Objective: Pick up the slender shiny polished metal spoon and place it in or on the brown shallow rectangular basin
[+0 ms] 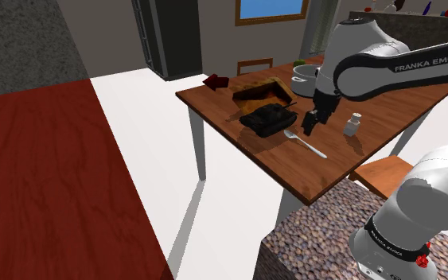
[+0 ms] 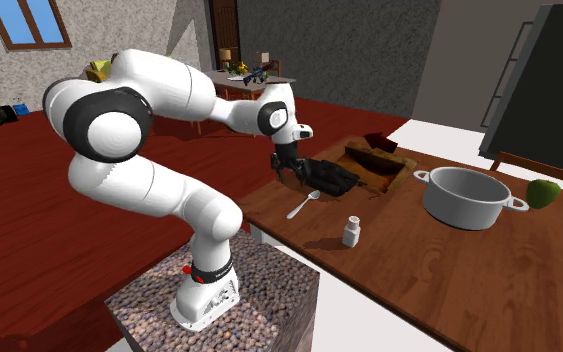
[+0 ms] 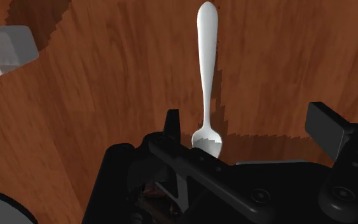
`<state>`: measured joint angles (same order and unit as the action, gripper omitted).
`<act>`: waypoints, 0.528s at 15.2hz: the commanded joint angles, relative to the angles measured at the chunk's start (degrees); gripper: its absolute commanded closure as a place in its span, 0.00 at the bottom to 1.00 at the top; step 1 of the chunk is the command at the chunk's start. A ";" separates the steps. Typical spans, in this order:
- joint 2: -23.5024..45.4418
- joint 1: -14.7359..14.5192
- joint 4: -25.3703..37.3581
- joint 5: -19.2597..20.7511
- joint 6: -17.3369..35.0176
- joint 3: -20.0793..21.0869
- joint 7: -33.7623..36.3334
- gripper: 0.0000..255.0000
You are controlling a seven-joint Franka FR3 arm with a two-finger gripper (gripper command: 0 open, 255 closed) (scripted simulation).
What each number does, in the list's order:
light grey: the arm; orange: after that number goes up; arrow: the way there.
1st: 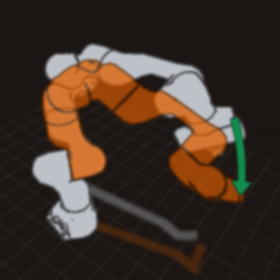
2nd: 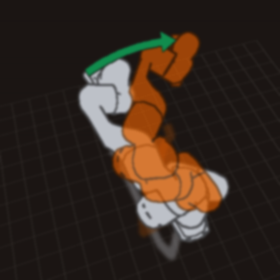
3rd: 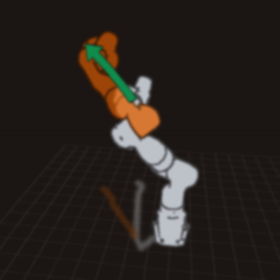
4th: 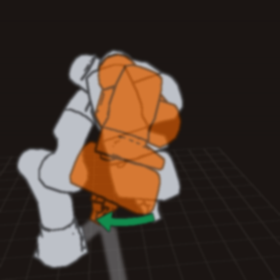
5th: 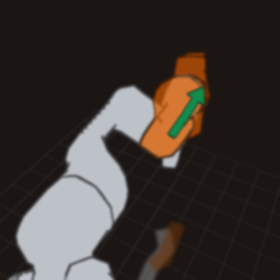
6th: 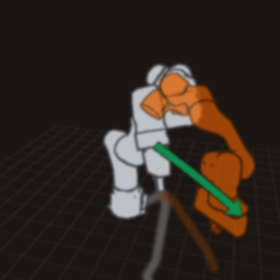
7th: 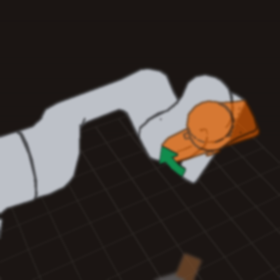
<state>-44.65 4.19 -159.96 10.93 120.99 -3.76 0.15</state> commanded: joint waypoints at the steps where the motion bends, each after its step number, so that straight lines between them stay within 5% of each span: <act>1: 2.76 1.18 -2.44 1.72 6.61 -0.75 0.20 0.00; 4: 7.68 3.09 -4.81 4.26 15.48 -1.55 0.83 0.00; 8: 11.11 3.81 -5.91 5.28 20.05 -1.84 1.29 0.00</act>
<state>-34.32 7.84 -165.46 15.93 139.76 -5.61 1.21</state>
